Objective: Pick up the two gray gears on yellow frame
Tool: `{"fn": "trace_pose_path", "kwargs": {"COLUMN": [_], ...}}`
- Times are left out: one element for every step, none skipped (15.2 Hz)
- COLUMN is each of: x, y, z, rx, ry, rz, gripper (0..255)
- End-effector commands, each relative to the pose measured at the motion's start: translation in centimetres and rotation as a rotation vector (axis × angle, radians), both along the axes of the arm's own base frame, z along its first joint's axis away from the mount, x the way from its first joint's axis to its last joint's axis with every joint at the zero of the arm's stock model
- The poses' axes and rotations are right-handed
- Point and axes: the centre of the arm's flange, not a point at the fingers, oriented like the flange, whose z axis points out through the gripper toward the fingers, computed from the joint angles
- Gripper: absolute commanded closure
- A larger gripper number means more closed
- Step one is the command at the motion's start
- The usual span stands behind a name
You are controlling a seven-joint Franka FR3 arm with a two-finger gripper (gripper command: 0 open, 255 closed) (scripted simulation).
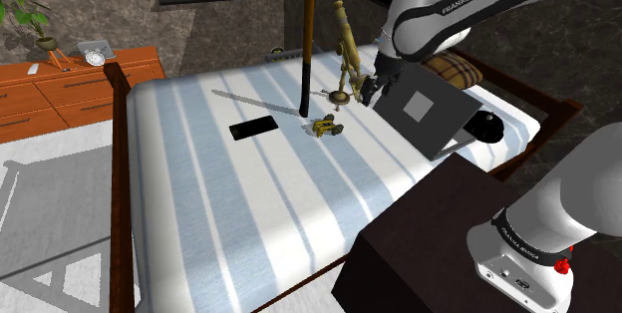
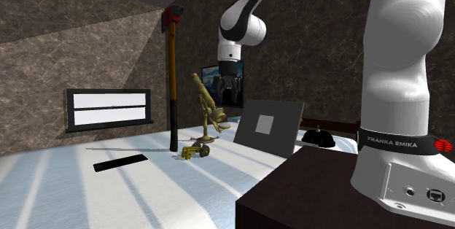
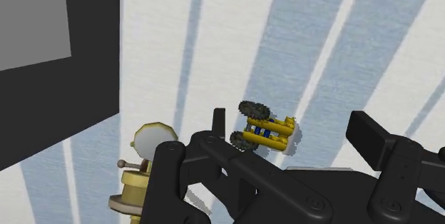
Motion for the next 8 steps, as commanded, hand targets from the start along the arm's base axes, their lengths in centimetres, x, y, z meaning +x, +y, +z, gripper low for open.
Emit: {"fn": "trace_pose_path", "kwargs": {"x": [1.4, 2.1, 2.8, 3.5, 4.2, 5.0, 5.7, 6.4], "y": [0.0, 0.0, 0.0, 0.0, 0.1, 0.1, 0.1, 0.1], "z": [-2.2, -3.3, -4.4, -5.5, -6.5, -7.6, -8.7, -9.8], "rx": [0.001, 0.002, 0.002, 0.003, 0.003, 0.004, 0.004, 0.005], "ry": [-0.004, -0.006, -0.007, -0.009, -0.01, -0.012, -0.013, -0.015], "rz": [0.011, 0.016, 0.021, 0.026, 0.031, 0.037, 0.042, 0.047], "gripper": [0, 0, 0, 0, 0, 0, 0, 0]}}
